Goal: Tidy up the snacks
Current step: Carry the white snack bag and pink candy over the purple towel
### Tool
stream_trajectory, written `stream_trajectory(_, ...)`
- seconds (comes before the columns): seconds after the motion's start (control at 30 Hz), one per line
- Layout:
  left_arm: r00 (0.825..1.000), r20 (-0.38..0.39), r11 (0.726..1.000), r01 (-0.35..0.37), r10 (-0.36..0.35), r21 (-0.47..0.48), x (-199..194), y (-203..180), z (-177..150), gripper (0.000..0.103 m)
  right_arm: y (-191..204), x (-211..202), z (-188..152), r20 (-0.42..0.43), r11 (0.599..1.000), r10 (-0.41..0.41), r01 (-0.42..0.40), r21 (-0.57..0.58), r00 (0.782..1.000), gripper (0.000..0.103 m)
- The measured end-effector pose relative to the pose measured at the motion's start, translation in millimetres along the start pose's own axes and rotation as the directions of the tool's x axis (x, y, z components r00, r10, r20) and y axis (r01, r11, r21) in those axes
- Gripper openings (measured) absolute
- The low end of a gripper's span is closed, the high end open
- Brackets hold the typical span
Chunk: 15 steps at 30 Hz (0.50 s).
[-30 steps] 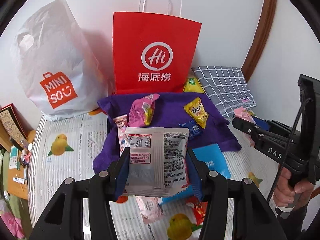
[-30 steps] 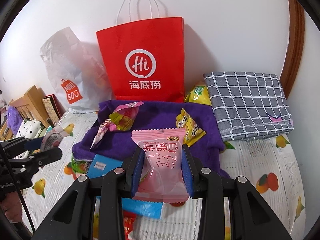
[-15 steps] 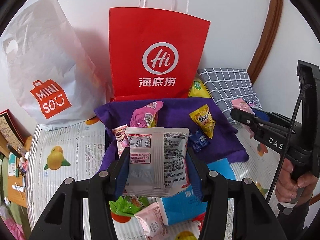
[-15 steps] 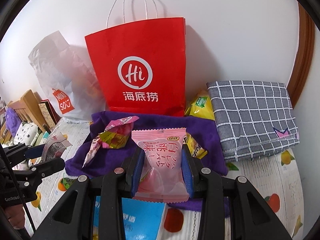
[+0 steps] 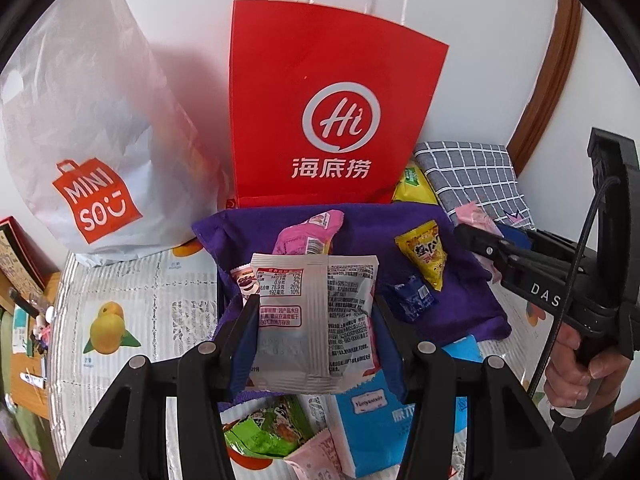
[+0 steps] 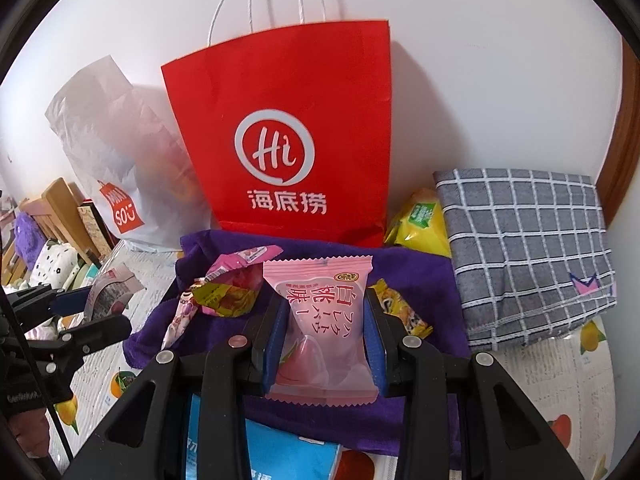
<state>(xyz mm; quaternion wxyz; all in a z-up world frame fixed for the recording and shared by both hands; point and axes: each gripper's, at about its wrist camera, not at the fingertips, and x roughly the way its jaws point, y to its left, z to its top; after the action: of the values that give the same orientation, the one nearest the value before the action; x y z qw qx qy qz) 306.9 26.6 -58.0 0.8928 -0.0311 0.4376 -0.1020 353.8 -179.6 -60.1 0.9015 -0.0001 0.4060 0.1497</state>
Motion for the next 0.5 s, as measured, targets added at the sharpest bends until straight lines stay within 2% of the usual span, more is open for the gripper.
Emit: stream_trajectory(0.5,1.0,-0.017,0.999,0.01,-0.011,-0.041,21.2,14.2,9.9,0.051,-21.4,13.0,-0.2,-0.025,0.999,-0.039,0.039,0.014,0.999,0.036)
